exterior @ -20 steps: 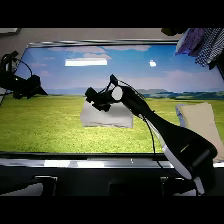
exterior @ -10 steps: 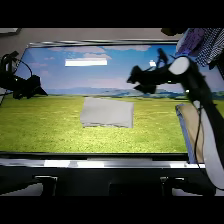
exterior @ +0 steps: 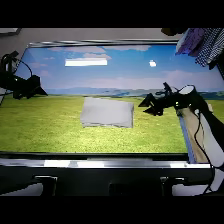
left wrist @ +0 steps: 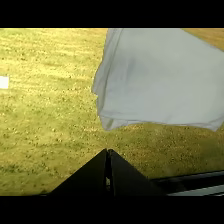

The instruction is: Fold the clothes and pants, and hang the long-sleeved shirts on hangers.

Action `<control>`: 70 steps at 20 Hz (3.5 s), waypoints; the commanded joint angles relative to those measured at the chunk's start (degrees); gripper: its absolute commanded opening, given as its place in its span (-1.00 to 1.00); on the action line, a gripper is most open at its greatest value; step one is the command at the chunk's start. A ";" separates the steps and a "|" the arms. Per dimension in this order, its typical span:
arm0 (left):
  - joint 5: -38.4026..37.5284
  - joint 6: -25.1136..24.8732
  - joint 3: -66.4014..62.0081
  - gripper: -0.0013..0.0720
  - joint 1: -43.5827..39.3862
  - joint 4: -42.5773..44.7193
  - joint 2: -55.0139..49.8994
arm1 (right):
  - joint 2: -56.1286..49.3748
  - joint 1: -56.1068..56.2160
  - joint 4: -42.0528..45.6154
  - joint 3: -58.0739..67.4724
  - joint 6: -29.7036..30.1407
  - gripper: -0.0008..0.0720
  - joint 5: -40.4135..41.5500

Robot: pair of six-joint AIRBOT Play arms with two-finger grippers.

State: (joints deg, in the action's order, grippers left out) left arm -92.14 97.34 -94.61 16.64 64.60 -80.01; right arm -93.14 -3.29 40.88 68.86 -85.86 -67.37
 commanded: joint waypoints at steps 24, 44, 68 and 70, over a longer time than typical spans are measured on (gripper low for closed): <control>0.02 -0.07 0.00 -0.93 0.07 0.61 -0.09 | -3.08 -20.26 -1.31 24.87 -19.47 -0.91 8.22; -0.44 -0.04 0.00 -0.93 0.09 8.09 -0.13 | 19.52 -29.68 36.98 24.87 -56.30 -0.91 -7.93; -2.40 -1.99 0.28 -0.93 0.09 8.09 -0.13 | 32.44 -29.68 67.21 -11.28 -53.05 -0.91 -22.64; -2.40 -1.97 0.28 -0.93 0.09 8.09 -0.13 | 32.41 -29.68 68.39 -12.11 -53.05 -0.90 -22.62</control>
State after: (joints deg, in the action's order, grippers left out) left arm -94.43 95.48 -94.35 16.69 72.69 -80.09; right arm -61.08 -32.95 107.44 59.53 -138.32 -90.32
